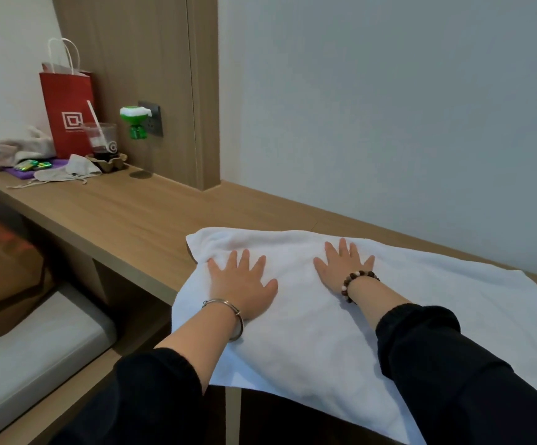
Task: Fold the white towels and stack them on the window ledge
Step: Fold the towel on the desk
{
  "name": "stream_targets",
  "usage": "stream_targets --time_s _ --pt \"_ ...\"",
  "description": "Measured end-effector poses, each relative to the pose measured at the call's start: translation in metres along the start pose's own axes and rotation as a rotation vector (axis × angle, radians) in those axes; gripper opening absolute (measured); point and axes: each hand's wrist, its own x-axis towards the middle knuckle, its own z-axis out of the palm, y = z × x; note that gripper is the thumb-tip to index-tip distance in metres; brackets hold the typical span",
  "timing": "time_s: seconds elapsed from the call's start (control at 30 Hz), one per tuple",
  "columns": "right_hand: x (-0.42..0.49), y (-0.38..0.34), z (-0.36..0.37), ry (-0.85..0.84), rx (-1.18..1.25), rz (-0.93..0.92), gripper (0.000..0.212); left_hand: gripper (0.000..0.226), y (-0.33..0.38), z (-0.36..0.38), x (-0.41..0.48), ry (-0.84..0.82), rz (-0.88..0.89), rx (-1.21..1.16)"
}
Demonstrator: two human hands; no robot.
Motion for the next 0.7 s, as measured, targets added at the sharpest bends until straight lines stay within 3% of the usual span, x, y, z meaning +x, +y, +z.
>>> stream_targets --time_s 0.1,0.2,0.3,0.37,0.47,0.53,0.7 --pt "-0.022 -0.014 0.002 0.004 0.068 -0.031 0.062 0.052 -0.002 -0.006 0.005 0.035 0.101 -0.097" --pt "-0.044 -0.031 0.003 -0.001 0.15 -0.097 0.061 0.034 -0.012 -0.011 -0.006 0.231 0.139 -0.597" --pt "-0.064 -0.052 0.004 -0.022 0.149 -0.209 0.061 0.032 -0.036 -0.016 -0.028 0.475 0.018 -0.694" --pt "-0.077 -0.065 0.007 -0.017 0.105 -0.285 0.06 0.031 -0.056 -0.017 -0.042 0.526 -0.168 -0.652" --pt "-0.091 -0.075 0.019 -0.018 0.06 -0.326 0.06 0.021 -0.078 -0.01 -0.061 0.438 -0.441 -0.705" --pt "-0.096 -0.076 0.029 0.005 0.037 -0.319 0.062 0.007 -0.084 -0.003 -0.069 0.304 -0.518 -0.797" --pt "-0.098 -0.073 0.032 0.037 0.054 -0.322 0.062 0.039 -0.094 -0.001 -0.084 -0.057 -0.6 -1.434"
